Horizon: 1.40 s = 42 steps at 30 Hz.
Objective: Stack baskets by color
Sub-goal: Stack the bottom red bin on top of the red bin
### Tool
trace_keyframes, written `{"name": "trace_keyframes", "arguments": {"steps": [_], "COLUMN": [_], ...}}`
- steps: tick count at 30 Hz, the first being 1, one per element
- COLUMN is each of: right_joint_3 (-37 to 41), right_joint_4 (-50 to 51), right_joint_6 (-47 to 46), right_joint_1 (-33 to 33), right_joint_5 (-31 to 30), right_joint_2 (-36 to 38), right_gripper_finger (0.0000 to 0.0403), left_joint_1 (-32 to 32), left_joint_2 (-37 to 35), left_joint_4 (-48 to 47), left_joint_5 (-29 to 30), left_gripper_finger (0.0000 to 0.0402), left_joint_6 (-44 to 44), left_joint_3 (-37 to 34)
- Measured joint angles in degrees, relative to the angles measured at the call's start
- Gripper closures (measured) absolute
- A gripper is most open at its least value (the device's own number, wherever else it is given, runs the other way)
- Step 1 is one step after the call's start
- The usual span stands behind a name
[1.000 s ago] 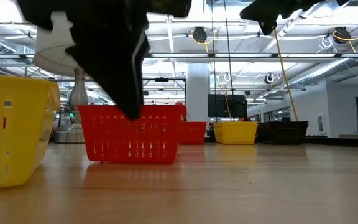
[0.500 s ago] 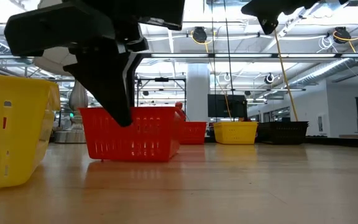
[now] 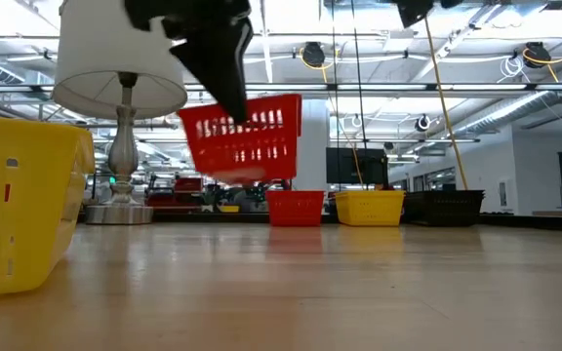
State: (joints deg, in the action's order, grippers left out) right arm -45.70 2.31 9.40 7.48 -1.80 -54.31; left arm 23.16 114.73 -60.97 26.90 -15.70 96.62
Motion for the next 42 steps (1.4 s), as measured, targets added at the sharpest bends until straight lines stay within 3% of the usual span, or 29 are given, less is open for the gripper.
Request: {"name": "trace_keyframes", "arguments": {"steps": [5,12,24,29,34,42], "right_joint_3": [0.03,-1.65,-1.65,-1.65,-1.65,-1.68], "right_joint_4": [-4.48,-4.91,-8.55,-13.17,-13.99,-13.52], "right_joint_6": [2.15,2.92,7.39,10.47,13.54,15.77], "right_joint_1": [1.28,1.93,2.08,2.41,2.39,2.33], "right_joint_5": [-7.15,-7.21,-7.99,-13.1,-14.95,-14.95], "right_joint_2": [-5.0,-11.81,-20.82,-23.63,-25.36,-25.53], "right_gripper_finger": [0.0367,0.0307,0.0235,0.0232,0.0241,0.029], "left_joint_1": [-2.95,-8.65,-9.68,-9.7,-9.33,-8.43], "left_joint_2": [-3.45,-5.11,-4.32,-4.32,-4.32,-4.32], "left_joint_4": [0.18,4.09,10.57,10.71,10.44,10.68], "left_joint_5": [4.16,6.82,6.36,6.36,6.24,6.66], "left_gripper_finger": [0.0382,0.0392,0.0393,0.0379,0.0393,0.0372], "left_joint_6": [5.42,9.58,14.81,14.44,13.49,11.07], "left_joint_3": [-0.01,0.02,-0.02,-0.02,-0.03,-0.04]}}
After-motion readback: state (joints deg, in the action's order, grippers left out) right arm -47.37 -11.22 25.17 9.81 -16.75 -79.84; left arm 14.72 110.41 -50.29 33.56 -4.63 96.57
